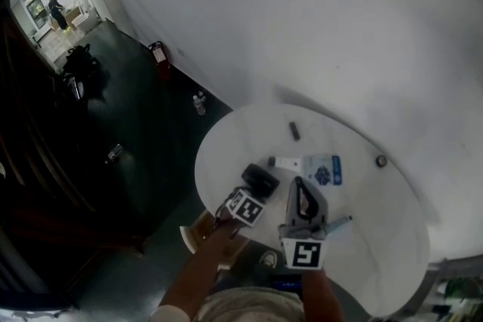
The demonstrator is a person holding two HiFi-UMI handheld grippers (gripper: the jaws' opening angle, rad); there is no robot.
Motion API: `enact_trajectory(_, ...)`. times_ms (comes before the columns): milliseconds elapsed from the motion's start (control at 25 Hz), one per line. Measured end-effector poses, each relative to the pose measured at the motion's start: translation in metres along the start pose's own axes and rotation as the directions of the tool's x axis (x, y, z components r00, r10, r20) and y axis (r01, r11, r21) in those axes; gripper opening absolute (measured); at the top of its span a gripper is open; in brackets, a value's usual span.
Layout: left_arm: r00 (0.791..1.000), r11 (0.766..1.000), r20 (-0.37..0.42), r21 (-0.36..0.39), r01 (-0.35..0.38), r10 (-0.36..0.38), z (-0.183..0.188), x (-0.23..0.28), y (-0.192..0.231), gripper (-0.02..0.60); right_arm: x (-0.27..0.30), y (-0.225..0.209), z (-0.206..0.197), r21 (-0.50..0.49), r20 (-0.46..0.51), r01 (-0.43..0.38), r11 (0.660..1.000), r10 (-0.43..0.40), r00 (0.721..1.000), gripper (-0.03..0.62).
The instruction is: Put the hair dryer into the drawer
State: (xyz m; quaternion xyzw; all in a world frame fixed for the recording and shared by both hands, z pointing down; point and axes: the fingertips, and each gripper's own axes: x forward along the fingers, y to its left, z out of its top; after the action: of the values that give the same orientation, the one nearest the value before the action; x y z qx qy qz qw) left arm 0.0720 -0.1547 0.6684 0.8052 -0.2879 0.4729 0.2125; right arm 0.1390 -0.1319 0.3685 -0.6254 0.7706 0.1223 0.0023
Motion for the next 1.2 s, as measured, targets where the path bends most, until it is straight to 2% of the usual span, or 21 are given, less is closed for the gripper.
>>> enact_trajectory(240,0.999,0.997,0.051,-0.071,-0.001,0.004,0.001,-0.003,0.004,0.258,0.000,0.004,-0.001,-0.005,-0.011,-0.004,1.000,0.004,1.000,0.006)
enact_trajectory(440,0.990,0.994,0.134,-0.101,-0.037,0.051,0.010,-0.019,0.011,0.256,0.000,0.008,-0.002,-0.010,-0.016,-0.005,1.000,0.005,1.000,0.007)
enact_trajectory(560,0.969,0.988,0.229,-0.138,-0.064,0.094,0.024,-0.035,0.019,0.256,0.002,0.010,-0.002,-0.004,-0.012,-0.006,1.000,0.006,1.000,0.008)
enact_trajectory(680,0.938,0.979,0.311,-0.178,-0.098,0.151,0.034,-0.058,0.028,0.256,0.003,0.013,0.001,0.007,-0.005,-0.006,1.000,0.006,1.000,0.008)
enact_trajectory(800,0.897,0.968,0.390,-0.217,-0.129,0.207,0.039,-0.083,0.036,0.256,0.005,0.019,0.003,0.013,0.001,-0.015,1.000,0.015,1.000,0.008)
enact_trajectory(920,0.839,0.952,0.474,-0.262,-0.155,0.267,0.042,-0.114,0.045,0.256,0.009,0.027,0.006,0.011,0.010,-0.031,0.999,0.031,0.999,0.007)
enact_trajectory(1040,0.771,0.935,0.547,-0.303,-0.183,0.328,0.044,-0.146,0.054,0.256,0.013,0.037,0.011,0.018,0.022,-0.049,0.999,0.049,0.999,0.008)
enact_trajectory(1200,0.668,0.912,0.627,-0.341,-0.228,0.401,0.043,-0.191,0.064,0.256,0.018,0.054,0.018,0.009,0.052,-0.082,0.997,0.081,0.995,0.006)
